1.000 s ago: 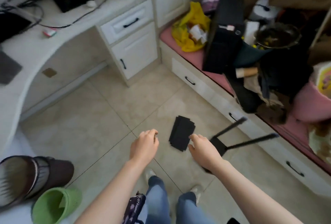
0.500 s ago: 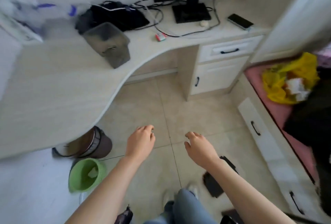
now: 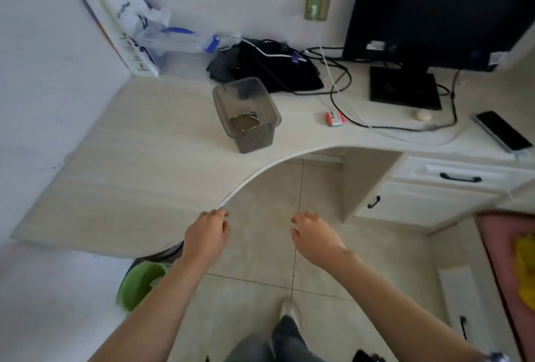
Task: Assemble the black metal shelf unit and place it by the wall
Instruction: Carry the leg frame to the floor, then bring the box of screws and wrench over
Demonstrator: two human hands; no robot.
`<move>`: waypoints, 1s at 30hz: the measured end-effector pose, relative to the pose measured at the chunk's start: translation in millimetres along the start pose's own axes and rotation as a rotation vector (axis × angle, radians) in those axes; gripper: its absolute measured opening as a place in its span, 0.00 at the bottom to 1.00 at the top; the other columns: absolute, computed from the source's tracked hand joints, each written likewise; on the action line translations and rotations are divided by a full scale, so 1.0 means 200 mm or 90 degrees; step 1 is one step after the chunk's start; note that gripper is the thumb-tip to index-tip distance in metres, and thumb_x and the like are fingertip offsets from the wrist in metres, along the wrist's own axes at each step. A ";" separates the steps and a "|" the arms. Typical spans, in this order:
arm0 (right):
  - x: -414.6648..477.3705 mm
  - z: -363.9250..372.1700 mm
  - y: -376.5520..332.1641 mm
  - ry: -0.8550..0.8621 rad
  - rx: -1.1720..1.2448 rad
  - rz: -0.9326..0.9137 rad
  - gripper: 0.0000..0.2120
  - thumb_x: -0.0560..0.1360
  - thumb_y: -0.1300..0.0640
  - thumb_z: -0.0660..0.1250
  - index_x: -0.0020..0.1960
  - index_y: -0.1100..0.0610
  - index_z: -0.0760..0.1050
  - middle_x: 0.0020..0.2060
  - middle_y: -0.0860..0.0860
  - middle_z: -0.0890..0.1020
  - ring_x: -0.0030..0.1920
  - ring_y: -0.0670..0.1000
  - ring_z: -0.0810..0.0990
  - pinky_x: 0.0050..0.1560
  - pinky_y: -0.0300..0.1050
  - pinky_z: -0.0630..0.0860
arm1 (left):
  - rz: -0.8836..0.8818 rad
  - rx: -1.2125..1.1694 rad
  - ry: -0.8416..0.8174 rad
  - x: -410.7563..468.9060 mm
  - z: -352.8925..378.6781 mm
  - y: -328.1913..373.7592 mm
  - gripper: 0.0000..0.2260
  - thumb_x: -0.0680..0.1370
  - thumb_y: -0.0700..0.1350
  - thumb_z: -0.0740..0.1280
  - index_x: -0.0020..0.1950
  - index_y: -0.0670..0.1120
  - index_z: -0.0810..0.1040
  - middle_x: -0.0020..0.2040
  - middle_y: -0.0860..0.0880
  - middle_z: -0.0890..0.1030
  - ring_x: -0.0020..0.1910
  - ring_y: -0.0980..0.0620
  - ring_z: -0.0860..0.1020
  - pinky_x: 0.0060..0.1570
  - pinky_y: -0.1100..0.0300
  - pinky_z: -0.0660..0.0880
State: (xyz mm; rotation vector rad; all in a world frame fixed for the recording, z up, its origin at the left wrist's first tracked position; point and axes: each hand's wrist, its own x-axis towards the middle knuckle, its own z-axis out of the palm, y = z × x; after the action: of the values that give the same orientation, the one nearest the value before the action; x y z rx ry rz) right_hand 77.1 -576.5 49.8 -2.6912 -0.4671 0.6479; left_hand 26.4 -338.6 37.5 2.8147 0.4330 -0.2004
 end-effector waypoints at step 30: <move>1.29 -0.44 -0.34 -0.112 0.693 0.369 0.14 0.82 0.45 0.57 0.52 0.55 0.73 0.46 0.54 0.85 0.44 0.51 0.81 0.52 0.51 0.80 | 0.137 0.000 0.050 1.86 -0.53 0.09 0.18 0.82 0.43 0.62 0.71 0.42 0.72 0.68 0.45 0.74 0.67 0.45 0.70 0.58 0.49 0.76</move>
State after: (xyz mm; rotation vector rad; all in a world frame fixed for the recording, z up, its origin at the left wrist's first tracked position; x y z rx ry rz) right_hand 320.5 -437.2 54.4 -1.6827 0.5366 0.9307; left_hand 394.3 -222.2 77.3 2.8493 0.1432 -0.0440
